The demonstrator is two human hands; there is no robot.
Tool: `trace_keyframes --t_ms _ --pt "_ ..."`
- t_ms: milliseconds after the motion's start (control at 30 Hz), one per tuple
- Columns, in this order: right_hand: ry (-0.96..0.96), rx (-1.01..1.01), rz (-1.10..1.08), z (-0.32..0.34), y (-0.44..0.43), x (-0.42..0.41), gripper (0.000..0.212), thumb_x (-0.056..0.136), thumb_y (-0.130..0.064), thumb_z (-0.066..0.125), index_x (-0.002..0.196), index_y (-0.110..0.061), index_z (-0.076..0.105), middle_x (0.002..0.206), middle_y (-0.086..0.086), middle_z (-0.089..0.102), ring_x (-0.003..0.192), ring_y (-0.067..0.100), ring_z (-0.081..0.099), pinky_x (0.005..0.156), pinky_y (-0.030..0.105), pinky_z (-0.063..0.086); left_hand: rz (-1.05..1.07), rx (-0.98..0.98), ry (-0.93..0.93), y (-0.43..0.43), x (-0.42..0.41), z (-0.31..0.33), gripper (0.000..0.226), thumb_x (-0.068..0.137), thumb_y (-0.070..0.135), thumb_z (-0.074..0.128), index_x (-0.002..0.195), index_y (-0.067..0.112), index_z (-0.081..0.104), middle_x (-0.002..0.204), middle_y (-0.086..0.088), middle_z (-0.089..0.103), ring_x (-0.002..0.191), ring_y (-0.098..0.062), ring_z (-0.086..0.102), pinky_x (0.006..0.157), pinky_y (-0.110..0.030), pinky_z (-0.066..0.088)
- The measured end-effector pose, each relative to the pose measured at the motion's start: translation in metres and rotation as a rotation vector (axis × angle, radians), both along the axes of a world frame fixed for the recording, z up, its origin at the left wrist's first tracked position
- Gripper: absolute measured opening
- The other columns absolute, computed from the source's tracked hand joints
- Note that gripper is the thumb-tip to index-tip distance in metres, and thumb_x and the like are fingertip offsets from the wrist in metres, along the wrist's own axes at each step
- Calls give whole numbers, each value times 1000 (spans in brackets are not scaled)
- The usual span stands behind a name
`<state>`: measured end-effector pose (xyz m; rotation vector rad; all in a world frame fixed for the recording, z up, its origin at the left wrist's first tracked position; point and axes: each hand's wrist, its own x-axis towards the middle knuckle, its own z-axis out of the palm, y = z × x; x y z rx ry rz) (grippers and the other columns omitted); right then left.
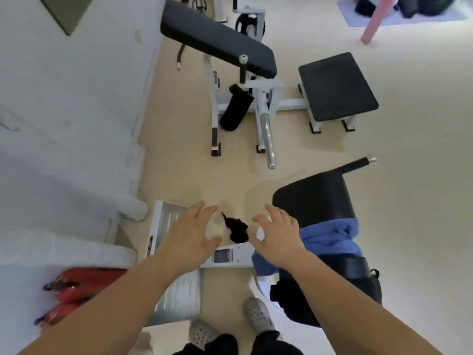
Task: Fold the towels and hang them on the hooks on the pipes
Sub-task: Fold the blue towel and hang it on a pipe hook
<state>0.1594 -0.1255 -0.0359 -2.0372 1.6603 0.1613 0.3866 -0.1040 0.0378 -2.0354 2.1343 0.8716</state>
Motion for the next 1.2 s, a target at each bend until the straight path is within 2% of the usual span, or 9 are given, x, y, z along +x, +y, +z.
trace_keyframes --t_ms 233,333,433,567,667,933,1000,1100,1200 --pt "124 13 -271 -51 24 -153 64 93 -51 56 151 -35 35 165 5 21 148 31 24 115 50 27 -130 214 141 -19 -139 -68 71 98 37 61 159 25 26 164 0 29 146 -21 35 120 -36 30" --pt "122 10 -276 -65 18 -191 72 98 -44 51 159 -32 15 169 1 8 153 30 15 116 50 29 -134 285 173 -32 -186 -89 71 98 37 61 159 25 27 164 -1 30 145 -22 37 118 -34 34" --pt "72 8 -268 -76 5 -218 67 100 -32 51 159 -25 18 166 1 17 149 30 22 111 48 36 -118 351 189 -47 -226 -111 74 98 38 62 160 24 25 164 -1 31 146 -22 38 117 -35 34" --pt "0 -111 -334 -94 -10 -236 41 96 -19 54 136 -22 49 136 8 47 114 34 50 87 43 46 -75 409 209 -65 -264 -140 72 98 37 62 159 27 26 161 -1 36 138 -25 46 113 -41 42" --pt "55 -196 -325 -99 -28 -244 19 91 -13 55 110 -19 55 109 8 55 93 33 50 69 38 34 -51 425 250 -74 -282 -154 70 98 36 62 158 27 27 159 -1 39 137 -25 48 114 -44 42" --pt "67 -272 -167 -98 -28 -252 9 84 -9 65 81 -15 59 82 7 58 78 32 52 61 37 31 -117 352 302 -75 -296 -159 63 97 29 65 153 30 36 150 -1 42 127 -22 52 111 -41 45" --pt "-11 -310 -112 -90 -25 -245 7 85 -14 63 81 -17 58 81 2 58 80 27 51 66 38 38 -142 312 354 -73 -297 -155 49 96 28 65 142 29 50 141 2 49 120 -18 55 108 -40 47" --pt "-147 -386 -83 -65 -17 -224 12 87 -20 61 78 -18 54 70 -2 54 73 21 47 69 36 39 -78 274 428 -70 -292 -140 8 99 26 59 105 23 64 102 0 65 91 -14 62 88 -40 55" --pt "-210 -419 -158 -42 -6 -203 12 87 -20 64 78 -18 56 64 -2 50 66 20 45 66 35 39 14 272 413 -64 -268 -117 12 100 28 57 96 18 62 88 -7 66 77 -18 61 79 -42 56"
